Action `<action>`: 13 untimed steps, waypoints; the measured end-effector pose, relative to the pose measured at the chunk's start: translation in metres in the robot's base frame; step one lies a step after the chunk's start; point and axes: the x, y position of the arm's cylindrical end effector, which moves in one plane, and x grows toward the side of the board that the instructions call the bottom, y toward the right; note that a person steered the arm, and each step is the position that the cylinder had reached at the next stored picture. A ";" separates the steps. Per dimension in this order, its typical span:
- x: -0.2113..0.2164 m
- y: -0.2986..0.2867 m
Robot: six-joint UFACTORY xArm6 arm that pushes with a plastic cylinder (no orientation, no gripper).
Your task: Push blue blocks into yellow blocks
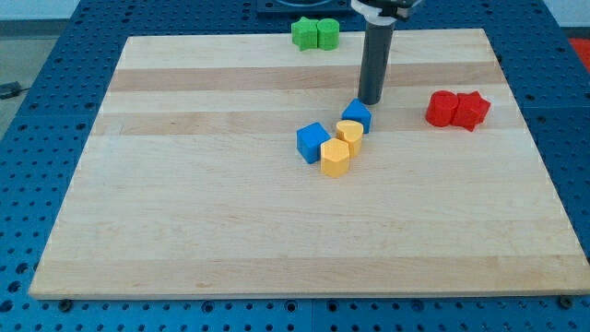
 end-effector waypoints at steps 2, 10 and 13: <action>0.022 -0.002; 0.007 -0.088; 0.034 -0.079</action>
